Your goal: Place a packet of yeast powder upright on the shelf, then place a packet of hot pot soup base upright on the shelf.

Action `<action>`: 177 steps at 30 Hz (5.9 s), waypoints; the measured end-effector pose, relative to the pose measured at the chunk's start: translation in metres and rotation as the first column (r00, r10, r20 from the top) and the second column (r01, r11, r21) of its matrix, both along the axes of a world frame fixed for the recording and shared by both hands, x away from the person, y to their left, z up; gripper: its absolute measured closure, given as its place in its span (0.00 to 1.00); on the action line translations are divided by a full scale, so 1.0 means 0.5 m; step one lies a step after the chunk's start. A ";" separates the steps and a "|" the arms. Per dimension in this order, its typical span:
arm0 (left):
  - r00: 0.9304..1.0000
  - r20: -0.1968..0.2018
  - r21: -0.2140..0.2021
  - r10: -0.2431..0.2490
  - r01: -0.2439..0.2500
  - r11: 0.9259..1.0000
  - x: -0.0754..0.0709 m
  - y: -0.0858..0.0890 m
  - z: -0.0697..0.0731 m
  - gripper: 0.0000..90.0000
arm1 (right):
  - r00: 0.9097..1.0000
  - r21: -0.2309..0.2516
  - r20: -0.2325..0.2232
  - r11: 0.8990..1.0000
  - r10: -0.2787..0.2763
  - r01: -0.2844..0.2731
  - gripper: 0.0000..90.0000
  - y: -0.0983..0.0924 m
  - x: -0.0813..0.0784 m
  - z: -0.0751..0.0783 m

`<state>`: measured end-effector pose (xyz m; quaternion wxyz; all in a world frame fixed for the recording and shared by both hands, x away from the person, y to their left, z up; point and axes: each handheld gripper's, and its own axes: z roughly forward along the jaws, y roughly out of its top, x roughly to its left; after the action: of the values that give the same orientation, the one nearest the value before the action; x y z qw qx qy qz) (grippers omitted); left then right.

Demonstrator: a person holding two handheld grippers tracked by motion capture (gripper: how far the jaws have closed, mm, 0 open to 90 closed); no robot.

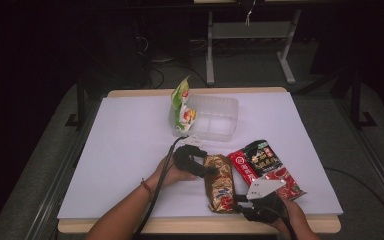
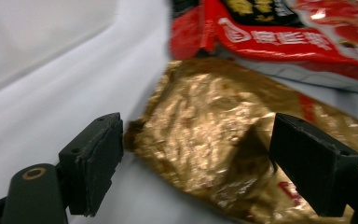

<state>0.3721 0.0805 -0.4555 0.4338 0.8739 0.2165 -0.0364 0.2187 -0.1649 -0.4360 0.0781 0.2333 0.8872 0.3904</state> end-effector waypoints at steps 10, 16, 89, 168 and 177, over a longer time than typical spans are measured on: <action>0.993 -0.074 -0.024 -0.092 0.090 0.996 -0.004 -0.017 0.001 0.30 | 1.000 -0.017 -0.002 1.000 -0.014 0.014 0.73 -0.001 -0.007 -0.013; 0.998 -0.044 -0.051 -0.043 0.041 0.998 0.007 0.000 0.006 0.66 | 1.000 -0.020 -0.001 1.000 -0.018 0.018 0.70 -0.002 -0.010 -0.017; 0.889 0.240 -0.475 0.390 -0.243 0.846 -0.044 0.211 0.254 0.97 | 0.853 0.189 0.209 0.876 -0.478 0.444 0.42 -0.243 0.054 0.035; 0.815 0.393 -0.326 0.426 -0.310 0.893 0.079 0.097 0.186 0.75 | 0.897 0.146 0.164 0.910 -0.410 0.389 0.49 -0.234 0.058 0.021; 0.838 0.417 -0.297 0.353 -0.241 0.924 0.020 0.118 0.169 0.68 | 0.891 0.123 0.158 0.903 -0.427 0.411 0.49 -0.241 0.062 0.019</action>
<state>0.3821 0.1396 -0.3708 0.5722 0.7556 0.2347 0.2158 0.2496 -0.2856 -0.4264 0.2306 0.3858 0.7875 0.4218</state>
